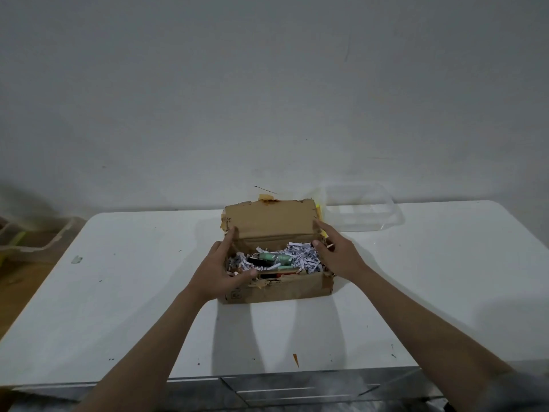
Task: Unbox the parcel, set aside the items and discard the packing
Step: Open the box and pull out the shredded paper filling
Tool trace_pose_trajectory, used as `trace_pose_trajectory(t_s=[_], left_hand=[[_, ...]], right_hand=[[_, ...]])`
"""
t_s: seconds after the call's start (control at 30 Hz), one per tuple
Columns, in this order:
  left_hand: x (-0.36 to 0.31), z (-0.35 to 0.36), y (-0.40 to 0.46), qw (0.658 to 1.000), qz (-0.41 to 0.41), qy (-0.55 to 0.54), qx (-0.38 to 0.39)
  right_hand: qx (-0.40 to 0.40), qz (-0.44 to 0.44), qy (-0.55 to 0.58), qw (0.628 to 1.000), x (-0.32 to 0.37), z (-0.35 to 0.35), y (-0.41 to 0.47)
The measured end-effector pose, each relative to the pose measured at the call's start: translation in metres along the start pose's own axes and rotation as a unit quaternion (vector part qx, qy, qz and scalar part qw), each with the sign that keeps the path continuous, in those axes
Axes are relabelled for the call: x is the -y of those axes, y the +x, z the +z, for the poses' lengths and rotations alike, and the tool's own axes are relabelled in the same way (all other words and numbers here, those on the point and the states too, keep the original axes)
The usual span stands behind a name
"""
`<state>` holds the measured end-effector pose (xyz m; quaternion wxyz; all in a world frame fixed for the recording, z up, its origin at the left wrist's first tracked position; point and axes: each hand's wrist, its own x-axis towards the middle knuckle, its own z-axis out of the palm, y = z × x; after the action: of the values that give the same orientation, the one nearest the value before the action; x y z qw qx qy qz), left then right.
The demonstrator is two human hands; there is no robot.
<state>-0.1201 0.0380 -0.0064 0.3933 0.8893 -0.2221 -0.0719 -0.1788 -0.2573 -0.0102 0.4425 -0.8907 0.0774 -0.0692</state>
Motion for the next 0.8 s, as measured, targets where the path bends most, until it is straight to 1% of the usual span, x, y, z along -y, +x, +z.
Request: trace_pose_trajectory(t_s=[0.17,0.37,0.43,0.5,0.53,0.6,0.63,0.67,0.7,0.73,0.77,0.8], left_hand=[[-0.005,-0.001,0.002,0.999,-0.008,0.005,0.032],[-0.004,-0.002,0.003,0.997,-0.023,0.005,0.071],[-0.005,-0.002,0.002,0.997,-0.030,0.010,0.070],[-0.007,-0.004,0.000,0.997,-0.032,0.023,0.061],[-0.008,-0.005,0.000,0.997,-0.029,0.038,0.052],[-0.014,-0.009,-0.002,0.997,-0.008,0.072,0.017],[-0.019,-0.009,-0.003,0.996,0.011,0.083,-0.017],[-0.025,-0.009,-0.004,0.994,0.034,0.088,-0.063],[-0.032,-0.008,-0.005,0.988,0.060,0.087,-0.113],[-0.039,-0.006,-0.006,0.981,0.084,0.083,-0.156],[-0.046,-0.004,-0.006,0.975,0.104,0.082,-0.178],[-0.051,-0.002,-0.004,0.974,0.111,0.085,-0.178]], right_hand=[[0.014,0.004,-0.027,1.000,0.007,-0.004,-0.002],[0.056,0.027,-0.006,0.998,0.004,-0.005,0.002],[0.072,0.032,-0.001,0.997,0.001,-0.006,0.004],[0.072,0.037,-0.010,0.997,0.001,-0.007,0.006],[0.051,0.034,-0.026,0.998,0.004,-0.009,0.005],[-0.032,0.001,-0.052,0.998,0.012,-0.011,0.002],[-0.075,-0.030,-0.051,0.995,0.019,-0.013,-0.001],[-0.100,-0.067,-0.045,0.992,0.026,-0.015,-0.005],[-0.105,-0.104,-0.039,0.988,0.033,-0.016,-0.008],[-0.088,-0.133,-0.036,0.987,0.039,-0.015,-0.011],[-0.058,-0.147,-0.040,0.987,0.044,-0.012,-0.012],[-0.022,-0.147,-0.057,0.987,0.045,-0.008,-0.012]])
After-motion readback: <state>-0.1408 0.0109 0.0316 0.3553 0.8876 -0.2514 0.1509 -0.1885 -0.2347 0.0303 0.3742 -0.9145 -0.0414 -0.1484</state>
